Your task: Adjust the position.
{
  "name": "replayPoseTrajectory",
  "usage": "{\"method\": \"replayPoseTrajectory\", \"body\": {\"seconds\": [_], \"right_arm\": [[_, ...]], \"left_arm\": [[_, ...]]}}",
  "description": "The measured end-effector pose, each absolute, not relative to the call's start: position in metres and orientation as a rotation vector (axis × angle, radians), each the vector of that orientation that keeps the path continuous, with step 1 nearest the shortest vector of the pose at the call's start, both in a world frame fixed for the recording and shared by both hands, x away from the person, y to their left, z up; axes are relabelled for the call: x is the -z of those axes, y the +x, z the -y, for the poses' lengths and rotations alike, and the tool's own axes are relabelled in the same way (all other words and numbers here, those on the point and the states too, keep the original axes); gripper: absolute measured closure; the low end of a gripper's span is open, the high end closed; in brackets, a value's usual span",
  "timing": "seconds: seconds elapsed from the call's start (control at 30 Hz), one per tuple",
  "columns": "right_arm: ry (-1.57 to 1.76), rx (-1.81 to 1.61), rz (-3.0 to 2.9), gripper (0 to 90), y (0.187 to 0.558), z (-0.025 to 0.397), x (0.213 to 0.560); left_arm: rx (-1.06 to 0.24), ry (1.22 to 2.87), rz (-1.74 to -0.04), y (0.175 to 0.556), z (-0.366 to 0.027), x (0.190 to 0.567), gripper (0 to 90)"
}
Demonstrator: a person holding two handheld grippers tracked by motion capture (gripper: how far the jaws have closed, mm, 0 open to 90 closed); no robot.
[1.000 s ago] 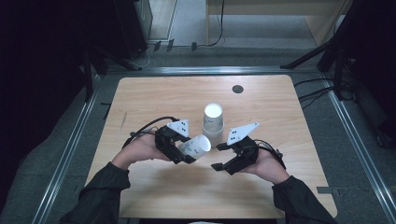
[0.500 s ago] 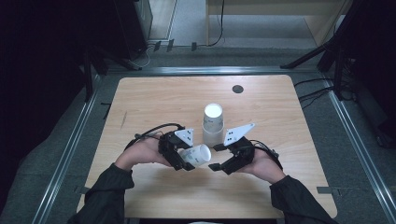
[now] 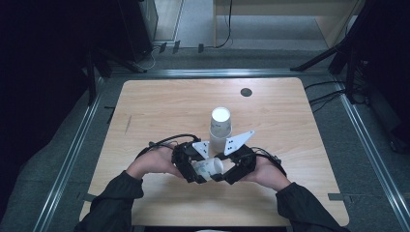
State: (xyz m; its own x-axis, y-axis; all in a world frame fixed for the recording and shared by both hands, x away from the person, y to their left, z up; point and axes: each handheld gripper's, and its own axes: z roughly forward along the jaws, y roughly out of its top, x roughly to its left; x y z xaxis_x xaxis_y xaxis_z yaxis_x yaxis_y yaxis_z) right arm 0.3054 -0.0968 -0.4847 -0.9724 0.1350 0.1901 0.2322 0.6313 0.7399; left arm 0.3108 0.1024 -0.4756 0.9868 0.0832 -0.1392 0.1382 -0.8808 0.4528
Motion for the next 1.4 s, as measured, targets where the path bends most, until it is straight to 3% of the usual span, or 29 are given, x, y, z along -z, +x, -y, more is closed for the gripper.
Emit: {"method": "replayPoseTrajectory", "body": {"seconds": [0.47,0.67,1.4], "right_arm": [[-0.252,1.256,2.755,34.1,0.304,0.090,0.484],[-0.277,1.270,2.739,34.0,0.305,0.096,0.480],[-0.307,1.364,2.696,33.9,0.307,0.113,0.464]], "left_arm": [[0.168,2.606,-0.146,0.311,-0.104,0.476,26.7],[0.145,2.565,-0.180,0.311,-0.108,0.473,12.1],[0.136,2.350,-0.325,0.311,-0.133,0.473,10.5]]}}
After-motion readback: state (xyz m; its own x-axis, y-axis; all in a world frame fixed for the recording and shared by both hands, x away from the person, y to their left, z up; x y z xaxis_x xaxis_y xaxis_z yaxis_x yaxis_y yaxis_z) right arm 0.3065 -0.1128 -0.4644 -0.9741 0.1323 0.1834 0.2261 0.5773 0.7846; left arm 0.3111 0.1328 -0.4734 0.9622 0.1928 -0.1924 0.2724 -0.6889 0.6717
